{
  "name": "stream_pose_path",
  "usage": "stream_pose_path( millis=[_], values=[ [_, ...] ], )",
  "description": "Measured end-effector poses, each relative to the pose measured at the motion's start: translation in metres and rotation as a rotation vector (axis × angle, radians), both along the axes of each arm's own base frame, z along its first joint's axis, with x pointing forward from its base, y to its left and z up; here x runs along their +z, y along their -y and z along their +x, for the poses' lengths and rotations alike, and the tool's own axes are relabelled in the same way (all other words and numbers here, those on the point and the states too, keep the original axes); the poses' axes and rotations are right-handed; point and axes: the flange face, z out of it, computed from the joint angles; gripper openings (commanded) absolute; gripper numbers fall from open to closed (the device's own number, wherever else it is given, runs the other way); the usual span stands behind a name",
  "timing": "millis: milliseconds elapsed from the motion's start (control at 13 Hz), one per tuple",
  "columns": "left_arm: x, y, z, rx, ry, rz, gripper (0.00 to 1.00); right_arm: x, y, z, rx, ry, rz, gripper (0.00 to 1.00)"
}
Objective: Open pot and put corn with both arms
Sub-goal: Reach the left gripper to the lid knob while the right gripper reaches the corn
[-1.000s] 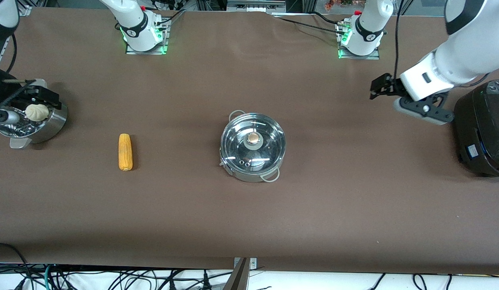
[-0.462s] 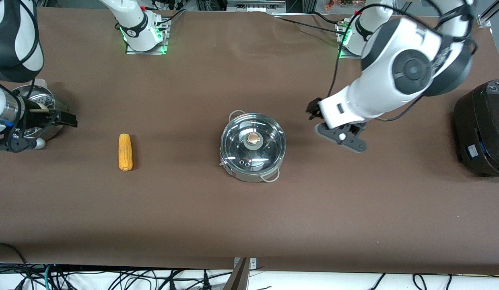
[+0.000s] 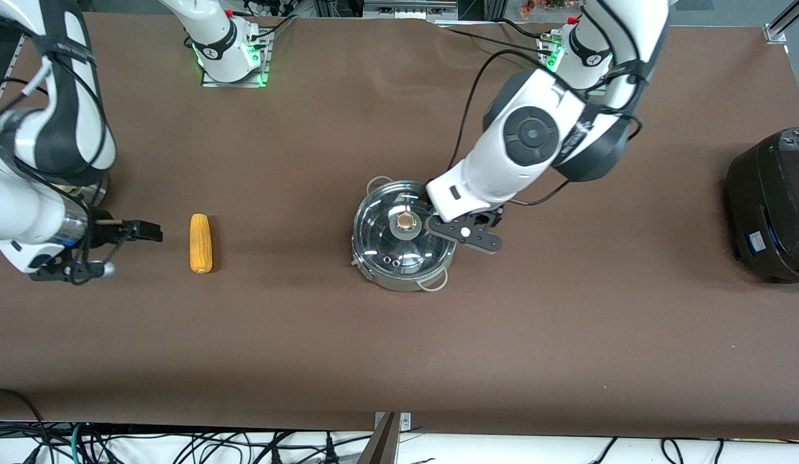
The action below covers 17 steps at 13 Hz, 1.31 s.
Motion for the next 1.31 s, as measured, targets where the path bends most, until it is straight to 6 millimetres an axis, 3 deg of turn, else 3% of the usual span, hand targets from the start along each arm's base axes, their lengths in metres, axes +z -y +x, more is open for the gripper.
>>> stream_pose_path(
  millis=[231,538,1000,1308],
  values=[
    [-0.027,0.030,-0.007,0.072,0.040,0.048,1.00,-0.038,-0.009,-0.002,0.011,0.023,-0.003,1.00],
    [-0.047,0.092,-0.044,0.230,0.129,0.135,1.00,-0.067,-0.011,-0.011,0.046,0.052,-0.001,1.00],
    [-0.048,0.089,-0.038,0.316,0.140,0.127,1.00,-0.122,-0.012,-0.036,0.058,0.115,-0.007,1.00],
    [-0.062,0.093,-0.034,0.325,0.149,0.108,1.00,-0.151,-0.016,-0.056,0.073,0.158,-0.009,1.00]
  ],
)
